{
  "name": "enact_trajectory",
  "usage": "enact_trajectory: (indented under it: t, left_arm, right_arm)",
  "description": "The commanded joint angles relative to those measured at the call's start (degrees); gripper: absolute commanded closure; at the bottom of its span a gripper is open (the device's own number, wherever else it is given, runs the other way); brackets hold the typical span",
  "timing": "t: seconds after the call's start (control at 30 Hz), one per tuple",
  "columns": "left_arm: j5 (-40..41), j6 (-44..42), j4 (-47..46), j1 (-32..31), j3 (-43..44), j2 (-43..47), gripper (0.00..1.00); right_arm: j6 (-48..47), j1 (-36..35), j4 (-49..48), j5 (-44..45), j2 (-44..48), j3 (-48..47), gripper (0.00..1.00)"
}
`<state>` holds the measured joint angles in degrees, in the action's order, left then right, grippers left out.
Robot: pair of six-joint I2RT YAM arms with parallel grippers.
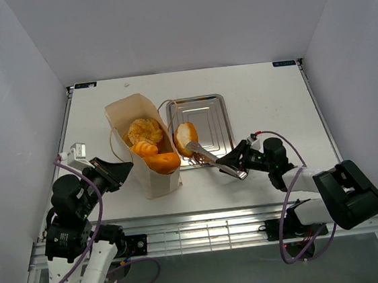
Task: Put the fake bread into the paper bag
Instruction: Pick up the fake bread from the plate.
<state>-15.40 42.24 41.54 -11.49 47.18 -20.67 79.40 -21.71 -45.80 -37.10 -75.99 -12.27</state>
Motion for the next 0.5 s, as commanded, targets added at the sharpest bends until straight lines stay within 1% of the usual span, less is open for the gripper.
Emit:
enact_trajectory:
  t: [0.0,0.1,0.17,0.43,0.47]
  left_arm:
    - [-0.3,-0.5,0.3,-0.4,-0.8,-0.7,1.00]
    - [-0.4,-0.4,0.2,-0.4,-1.0,-0.3,1.00]
    - [-0.3,-0.6,0.5,-0.3,-0.7,-0.3,1.00]
    - [0.4,-1.0,1.1,-0.4,-0.2,-0.4,1.00]
    - [0.4,-0.9,1.1,-0.3,-0.2,-0.5,1.00]
  right_arm:
    - [-3.0,0.4,2.8,1.2,1.3,-2.5,0.41]
    - [-3.2,0.4,1.9,0.5,-1.0,-3.2,0.40]
    - [-2.5,0.4,-0.5,0.3,-2.8,-3.4,0.40]
    - [-3.9,0.4,-2.3,-0.5,-7.9,-5.6,0.40]
    - [-4.2,0.4,-3.8,-0.5,-8.9,-5.7,0.40]
